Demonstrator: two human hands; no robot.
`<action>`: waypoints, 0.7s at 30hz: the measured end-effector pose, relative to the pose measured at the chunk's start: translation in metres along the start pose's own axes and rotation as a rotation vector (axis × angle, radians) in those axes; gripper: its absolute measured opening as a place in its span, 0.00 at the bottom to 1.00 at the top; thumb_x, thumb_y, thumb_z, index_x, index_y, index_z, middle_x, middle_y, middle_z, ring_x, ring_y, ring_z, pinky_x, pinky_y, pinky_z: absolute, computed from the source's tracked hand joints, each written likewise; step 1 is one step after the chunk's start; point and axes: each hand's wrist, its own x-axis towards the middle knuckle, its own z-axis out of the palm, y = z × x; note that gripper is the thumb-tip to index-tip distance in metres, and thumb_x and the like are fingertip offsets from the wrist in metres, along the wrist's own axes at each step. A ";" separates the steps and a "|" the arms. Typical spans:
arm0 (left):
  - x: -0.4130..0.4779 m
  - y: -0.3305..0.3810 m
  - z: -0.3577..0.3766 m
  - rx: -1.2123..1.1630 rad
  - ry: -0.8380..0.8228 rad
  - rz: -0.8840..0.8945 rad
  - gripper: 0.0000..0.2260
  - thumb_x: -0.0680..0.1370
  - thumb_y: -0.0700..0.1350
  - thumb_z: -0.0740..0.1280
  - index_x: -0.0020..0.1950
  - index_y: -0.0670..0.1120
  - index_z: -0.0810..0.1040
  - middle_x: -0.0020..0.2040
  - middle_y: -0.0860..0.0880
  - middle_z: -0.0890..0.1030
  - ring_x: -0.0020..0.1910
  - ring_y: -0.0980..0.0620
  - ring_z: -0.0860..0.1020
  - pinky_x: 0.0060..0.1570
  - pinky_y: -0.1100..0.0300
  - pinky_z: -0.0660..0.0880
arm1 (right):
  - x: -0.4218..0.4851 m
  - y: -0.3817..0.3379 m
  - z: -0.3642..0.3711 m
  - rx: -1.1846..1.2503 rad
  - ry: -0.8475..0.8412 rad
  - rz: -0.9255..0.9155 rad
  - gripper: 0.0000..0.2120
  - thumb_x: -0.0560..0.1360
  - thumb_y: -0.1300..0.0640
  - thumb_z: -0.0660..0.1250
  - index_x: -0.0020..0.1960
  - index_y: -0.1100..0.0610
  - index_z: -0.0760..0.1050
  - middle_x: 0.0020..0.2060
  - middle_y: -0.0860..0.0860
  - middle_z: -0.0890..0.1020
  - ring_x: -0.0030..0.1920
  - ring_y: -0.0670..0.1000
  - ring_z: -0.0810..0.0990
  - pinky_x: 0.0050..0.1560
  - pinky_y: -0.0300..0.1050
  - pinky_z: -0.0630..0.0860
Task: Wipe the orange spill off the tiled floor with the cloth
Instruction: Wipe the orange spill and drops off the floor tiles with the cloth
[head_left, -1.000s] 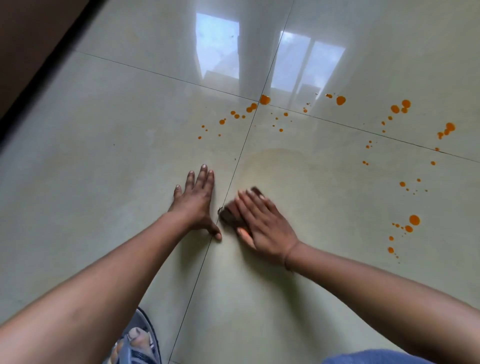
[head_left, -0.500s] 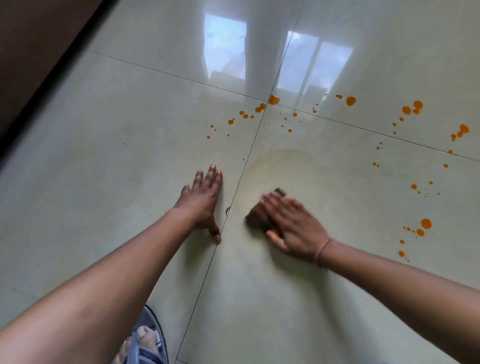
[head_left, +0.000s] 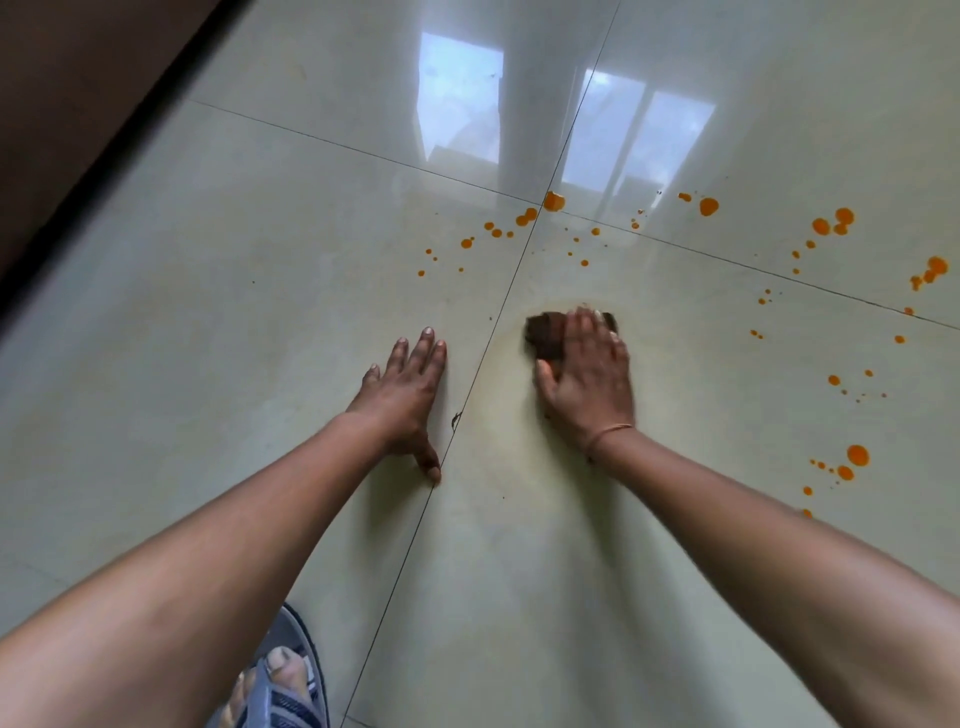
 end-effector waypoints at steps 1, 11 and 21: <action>0.000 0.000 0.001 0.004 0.001 0.003 0.72 0.52 0.60 0.82 0.78 0.47 0.33 0.77 0.50 0.31 0.77 0.45 0.36 0.74 0.41 0.50 | -0.005 -0.016 0.007 0.011 -0.012 -0.034 0.39 0.74 0.39 0.47 0.77 0.61 0.54 0.77 0.58 0.58 0.77 0.56 0.54 0.74 0.51 0.47; 0.003 -0.015 -0.015 0.106 0.023 0.023 0.67 0.57 0.63 0.80 0.79 0.46 0.36 0.78 0.49 0.34 0.78 0.43 0.40 0.74 0.40 0.50 | 0.009 -0.006 -0.005 -0.013 -0.041 -0.242 0.37 0.74 0.40 0.51 0.76 0.61 0.59 0.74 0.60 0.63 0.75 0.59 0.59 0.73 0.53 0.55; 0.059 -0.076 -0.093 0.279 0.036 0.018 0.69 0.55 0.64 0.80 0.78 0.46 0.35 0.78 0.48 0.34 0.78 0.41 0.40 0.71 0.36 0.51 | 0.050 -0.033 0.002 -0.124 -0.063 -0.373 0.37 0.75 0.39 0.49 0.77 0.59 0.56 0.76 0.57 0.59 0.77 0.55 0.56 0.75 0.50 0.50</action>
